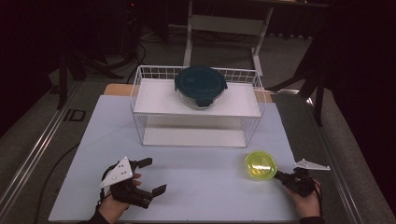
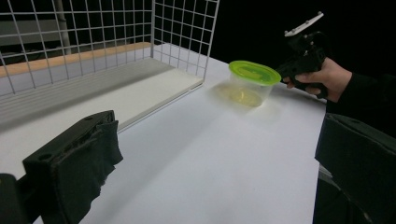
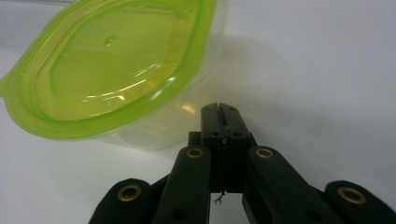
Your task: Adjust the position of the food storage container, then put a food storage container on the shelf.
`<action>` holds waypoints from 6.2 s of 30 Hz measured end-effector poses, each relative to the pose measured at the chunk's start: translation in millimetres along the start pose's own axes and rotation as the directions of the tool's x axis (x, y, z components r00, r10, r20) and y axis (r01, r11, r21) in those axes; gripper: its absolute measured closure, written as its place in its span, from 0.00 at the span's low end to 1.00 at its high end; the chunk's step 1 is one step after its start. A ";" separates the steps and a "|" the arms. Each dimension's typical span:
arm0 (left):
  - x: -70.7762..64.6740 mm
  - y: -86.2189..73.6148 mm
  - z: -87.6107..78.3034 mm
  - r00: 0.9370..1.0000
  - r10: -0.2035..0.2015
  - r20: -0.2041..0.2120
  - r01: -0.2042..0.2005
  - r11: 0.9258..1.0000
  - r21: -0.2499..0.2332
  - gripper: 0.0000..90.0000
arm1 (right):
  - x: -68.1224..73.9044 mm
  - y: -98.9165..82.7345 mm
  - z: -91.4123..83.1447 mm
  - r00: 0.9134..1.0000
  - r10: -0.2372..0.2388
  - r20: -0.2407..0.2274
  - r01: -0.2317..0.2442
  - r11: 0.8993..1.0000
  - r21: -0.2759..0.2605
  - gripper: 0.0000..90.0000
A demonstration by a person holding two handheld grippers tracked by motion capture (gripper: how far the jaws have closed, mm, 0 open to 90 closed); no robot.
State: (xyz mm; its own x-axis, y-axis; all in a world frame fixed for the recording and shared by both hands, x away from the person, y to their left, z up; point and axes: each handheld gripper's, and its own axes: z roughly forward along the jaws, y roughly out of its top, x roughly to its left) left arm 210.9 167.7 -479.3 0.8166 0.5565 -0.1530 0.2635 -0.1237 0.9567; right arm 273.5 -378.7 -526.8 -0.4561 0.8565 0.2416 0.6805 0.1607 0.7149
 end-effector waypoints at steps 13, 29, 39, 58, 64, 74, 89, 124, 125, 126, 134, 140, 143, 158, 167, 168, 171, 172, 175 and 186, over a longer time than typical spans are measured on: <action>-0.2 -0.1 -0.2 1.000 0.000 0.003 0.000 1.000 -0.005 0.00 | 15.1 5.7 16.2 0.999 -0.037 -0.039 0.038 0.999 0.035 1.00; 0.9 -0.6 -1.1 1.000 0.001 0.004 -0.001 1.000 -0.008 0.00 | 16.4 16.4 32.4 0.997 -0.038 -0.067 0.042 0.997 0.064 1.00; 0.1 -0.6 -0.7 1.000 -0.001 0.008 0.001 1.000 -0.009 0.00 | 30.1 19.9 41.3 0.992 -0.069 -0.105 0.077 0.994 0.080 1.00; -0.2 -0.1 -1.2 1.000 -0.002 0.008 0.002 1.000 -0.009 0.00 | 36.0 32.9 52.6 0.990 -0.081 -0.118 0.091 0.992 0.089 1.00; -0.6 -0.1 -0.6 1.000 -0.002 0.009 0.002 1.000 -0.009 0.00 | 46.3 35.1 57.2 0.985 -0.088 -0.148 0.103 0.990 0.095 1.00; -1.1 -0.2 -0.6 1.000 -0.003 0.010 0.003 1.000 -0.009 0.00 | 69.8 41.3 69.0 0.971 -0.131 -0.198 0.155 0.981 0.115 1.00; -1.3 -0.5 -0.4 1.000 -0.001 0.010 0.001 1.000 -0.007 0.00 | 107.8 49.9 97.3 0.946 -0.160 -0.281 0.207 0.968 0.144 1.00; -2.0 -0.3 -0.8 1.000 0.002 0.011 -0.002 1.000 -0.005 0.00 | 153.9 52.8 122.6 0.907 -0.192 -0.374 0.267 0.950 0.161 1.00; -1.9 -0.4 -1.0 1.000 0.003 0.011 -0.003 1.000 -0.003 0.00 | 153.9 52.8 122.6 0.907 -0.192 -0.374 0.267 0.950 0.161 1.00; -1.9 -0.5 -1.0 1.000 0.002 0.010 -0.002 1.000 -0.004 0.00 | 153.2 53.6 120.9 0.909 -0.195 -0.368 0.268 0.951 0.157 1.00; -1.5 0.2 -1.7 1.000 -0.004 0.017 0.004 1.000 -0.008 0.00 | 143.5 58.4 104.9 0.922 -0.216 -0.321 0.264 0.958 0.114 0.91; -1.5 1.6 -0.6 1.000 -0.018 0.012 0.018 1.000 -0.015 0.00 | 140.2 63.8 82.6 0.927 -0.242 -0.288 0.271 0.960 0.065 0.75; -2.1 3.1 -0.5 1.000 -0.008 0.006 0.009 1.000 -0.016 0.00 | 142.8 64.6 73.8 0.927 -0.256 -0.273 0.277 0.960 0.042 0.67; -3.2 31.7 11.8 0.999 -0.019 0.026 0.017 0.998 0.063 0.00 | 152.3 80.4 16.5 0.917 -0.236 -0.321 0.200 0.969 -0.143 0.18; 7.8 41.4 33.3 0.985 -0.158 0.064 0.144 0.973 0.181 0.00 | 163.2 85.5 11.9 0.918 -0.296 -0.263 0.253 0.949 -0.185 0.20; 8.3 41.0 35.8 0.986 -0.157 0.058 0.143 0.971 0.191 0.00 | 164.8 85.4 13.2 0.920 -0.304 -0.247 0.264 0.947 -0.182 0.20; 11.9 37.2 44.1 0.981 -0.188 0.045 0.175 0.962 0.212 0.00 | 167.8 84.2 19.9 0.922 -0.290 -0.257 0.252 0.953 -0.170 0.16; 13.7 35.4 46.9 0.977 -0.210 0.036 0.198 0.955 0.221 0.01 | 168.8 84.0 23.8 0.923 -0.273 -0.270 0.237 0.959 -0.157 0.15; 21.1 29.1 53.9 0.955 -0.294 0.031 0.279 0.932 0.231 0.02 | 170.3 83.2 34.9 0.931 -0.211 -0.298 0.183 0.976 -0.119 0.11; 41.9 13.5 74.2 0.857 -0.510 -0.076 0.507 0.807 0.303 0.28 | 165.3 81.0 68.7 0.948 0.010 -0.318 0.007 0.998 0.055 0.32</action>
State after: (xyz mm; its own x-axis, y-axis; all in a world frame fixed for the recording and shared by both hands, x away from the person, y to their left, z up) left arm 286.8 128.4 -491.1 0.5267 0.6020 -0.6001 0.7820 -0.0664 0.6197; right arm 292.7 -190.3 -474.0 -0.6078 0.6575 0.4454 0.7074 0.1935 0.6798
